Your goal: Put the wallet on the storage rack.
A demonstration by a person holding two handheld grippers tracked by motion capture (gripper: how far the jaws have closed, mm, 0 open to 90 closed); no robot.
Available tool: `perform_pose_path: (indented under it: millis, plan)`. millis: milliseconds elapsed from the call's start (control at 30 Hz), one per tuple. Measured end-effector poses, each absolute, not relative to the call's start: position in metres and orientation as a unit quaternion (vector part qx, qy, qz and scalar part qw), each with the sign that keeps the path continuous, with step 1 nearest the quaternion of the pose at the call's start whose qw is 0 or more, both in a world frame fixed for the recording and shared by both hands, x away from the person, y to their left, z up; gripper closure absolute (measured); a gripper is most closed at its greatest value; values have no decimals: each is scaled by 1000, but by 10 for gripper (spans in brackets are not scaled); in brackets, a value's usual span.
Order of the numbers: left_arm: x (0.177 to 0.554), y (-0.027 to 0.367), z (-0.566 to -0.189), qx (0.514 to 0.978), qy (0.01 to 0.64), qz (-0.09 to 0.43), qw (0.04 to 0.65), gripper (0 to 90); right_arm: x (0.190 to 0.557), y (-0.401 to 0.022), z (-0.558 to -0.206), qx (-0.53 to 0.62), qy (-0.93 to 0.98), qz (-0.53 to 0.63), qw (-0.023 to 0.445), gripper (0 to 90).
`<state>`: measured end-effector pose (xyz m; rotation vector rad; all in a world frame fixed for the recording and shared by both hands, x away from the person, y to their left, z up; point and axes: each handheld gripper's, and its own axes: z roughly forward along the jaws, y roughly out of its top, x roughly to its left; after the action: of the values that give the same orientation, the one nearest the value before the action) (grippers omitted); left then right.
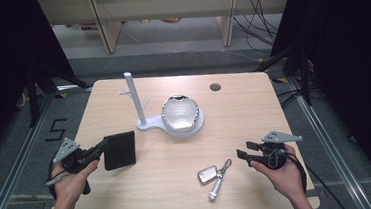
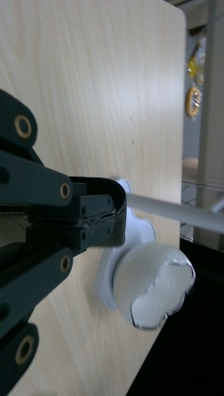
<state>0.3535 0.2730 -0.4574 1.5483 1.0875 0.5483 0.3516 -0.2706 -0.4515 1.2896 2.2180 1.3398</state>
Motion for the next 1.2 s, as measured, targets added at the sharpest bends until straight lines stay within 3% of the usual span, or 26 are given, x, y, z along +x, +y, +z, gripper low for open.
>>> perform_pose_path:
  millis: [333, 500, 900, 1133, 1200]
  plan:
    - [342, 231, -437, 688, 373, 213, 585, 882, 367, -228, -399, 288, 844, 442, 96, 446]
    - [334, 198, -426, 710, 324, 169, 601, 881, 374, -196, -383, 215, 877, 421, 80, 427]
    - [330, 142, -416, 753, 238, 111, 603, 881, 387, -160, -381, 133, 915, 376, 56, 359]
    - [331, 120, -417, 765, 210, 87, 603, 881, 391, -150, -385, 94, 934, 343, 31, 355]
    - [331, 118, -417, 766, 208, 86, 601, 881, 391, -146, -389, 74, 942, 328, 22, 395]
